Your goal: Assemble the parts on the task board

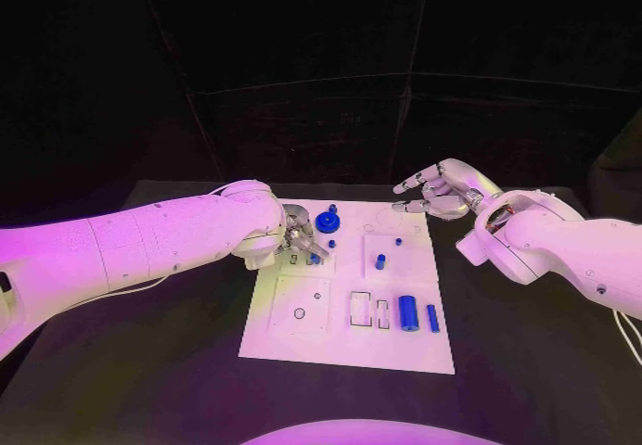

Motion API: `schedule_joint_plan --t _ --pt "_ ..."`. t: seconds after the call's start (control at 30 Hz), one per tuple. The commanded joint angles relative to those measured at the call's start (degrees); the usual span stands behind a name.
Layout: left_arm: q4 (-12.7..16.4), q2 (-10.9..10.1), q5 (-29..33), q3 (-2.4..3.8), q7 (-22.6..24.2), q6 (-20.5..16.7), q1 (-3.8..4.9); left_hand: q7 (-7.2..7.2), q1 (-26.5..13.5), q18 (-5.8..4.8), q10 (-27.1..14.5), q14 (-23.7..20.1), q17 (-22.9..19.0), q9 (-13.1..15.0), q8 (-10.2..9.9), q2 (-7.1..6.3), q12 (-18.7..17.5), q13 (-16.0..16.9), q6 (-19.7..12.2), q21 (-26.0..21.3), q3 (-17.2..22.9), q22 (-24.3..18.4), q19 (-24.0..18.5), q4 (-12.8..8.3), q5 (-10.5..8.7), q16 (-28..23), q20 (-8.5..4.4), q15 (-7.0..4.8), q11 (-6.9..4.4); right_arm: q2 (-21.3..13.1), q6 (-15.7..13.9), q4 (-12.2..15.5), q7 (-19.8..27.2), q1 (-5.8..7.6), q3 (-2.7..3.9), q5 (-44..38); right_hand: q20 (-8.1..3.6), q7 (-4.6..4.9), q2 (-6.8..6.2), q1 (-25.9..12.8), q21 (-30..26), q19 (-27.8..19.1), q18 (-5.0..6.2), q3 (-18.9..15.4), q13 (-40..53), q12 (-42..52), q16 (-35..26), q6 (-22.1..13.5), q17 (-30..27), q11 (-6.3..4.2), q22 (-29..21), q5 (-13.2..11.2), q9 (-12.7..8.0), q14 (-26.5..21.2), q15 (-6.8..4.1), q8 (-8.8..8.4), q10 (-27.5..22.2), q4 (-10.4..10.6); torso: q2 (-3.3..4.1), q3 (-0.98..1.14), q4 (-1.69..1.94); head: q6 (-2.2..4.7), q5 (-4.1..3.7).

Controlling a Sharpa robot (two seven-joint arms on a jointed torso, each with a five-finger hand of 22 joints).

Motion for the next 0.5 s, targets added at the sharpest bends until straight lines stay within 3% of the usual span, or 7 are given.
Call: schedule_joint_plan --t 0.03,0.3,0.37,0.43,0.5 --pt "0.5 -0.3 1.8 -0.04 0.0 -0.8 -0.02 -0.09 2.9 -0.59 -0.2 6.0 15.1 0.4 0.1 0.69 -0.5 -0.3 -0.4 0.1 4.6 -0.1 -0.1 -3.3 0.37 0.2 -0.28 -0.41 -0.38 0.1 0.9 -0.1 -0.2 0.12 0.04 -0.1 -0.31 0.04 0.03 0.3 -0.2 -0.3 0.70 -0.2 3.3 0.0 -0.2 0.3 1.4 -0.26 1.7 0.3 0.0 3.0 -0.40 0.23 -0.1 -0.1 -0.01 -0.03 0.04 -0.08 -0.05" --pt "1.8 -1.4 2.1 -0.03 0.4 -1.8 -0.02 0.19 0.5 -0.60 -0.3 6.0 15.1 1.0 -0.3 -1.99 -0.9 -0.8 -0.4 0.0 12.4 0.0 -0.2 -4.8 0.24 0.2 0.06 -0.16 -0.07 0.3 1.1 -0.4 -0.2 0.11 0.04 -0.1 -0.32 0.02 -0.01 0.1 -0.3 -0.3 0.70 -0.4 3.2 -0.1 -0.3 0.4 1.3 -0.25 1.7 0.0 0.0 3.0 -0.40 0.29 -0.2 -0.1 -0.02 -0.01 0.07 -0.12 0.07" --pt "2.6 -2.1 2.2 -0.02 0.5 -2.7 0.04 0.16 -1.5 -0.59 -0.2 6.0 15.1 1.5 -0.3 -3.92 -0.9 -0.8 -0.4 0.0 17.0 0.1 -0.2 -5.3 0.31 0.2 0.06 -0.12 0.05 0.4 1.1 -0.6 -0.2 0.11 0.04 -0.1 -0.33 0.01 0.00 0.0 -0.3 -0.3 0.71 -0.5 3.2 -0.1 -0.3 0.4 1.3 -0.26 1.7 -0.2 0.0 3.0 -0.41 0.31 -0.2 0.0 0.00 0.00 0.09 -0.12 0.14" --pt "3.1 -2.6 2.2 -0.02 0.7 -3.5 0.09 0.20 -2.0 -0.60 -0.1 6.0 15.1 1.6 -0.3 -4.36 -0.9 -0.8 -0.3 0.0 18.2 0.2 -0.2 -5.4 0.30 0.2 0.07 -0.11 -0.01 0.4 1.1 -0.7 -0.2 0.11 0.04 -0.1 -0.33 0.01 0.00 -0.1 -0.3 -0.3 0.71 -0.6 3.2 -0.1 -0.3 0.4 1.3 -0.26 1.6 -0.4 0.0 2.9 -0.41 0.32 -0.2 0.0 0.00 0.02 0.10 -0.16 0.22" --pt "3.7 -3.2 2.1 -0.02 1.0 -4.5 0.12 0.53 -5.1 -0.62 0.0 6.0 15.1 2.4 -0.1 -6.83 -0.8 -0.8 -0.2 0.1 24.6 0.5 0.0 -5.7 0.25 0.2 0.07 -0.02 -0.02 0.5 1.1 -0.8 -0.1 0.11 0.04 -0.1 -0.34 -0.03 0.07 -0.4 -0.4 -0.3 0.72 -1.0 3.1 -0.1 -0.4 0.4 1.2 -0.27 1.6 -1.8 0.0 2.9 -0.43 0.33 -0.2 0.2 0.05 0.04 -0.04 -0.05 0.42"
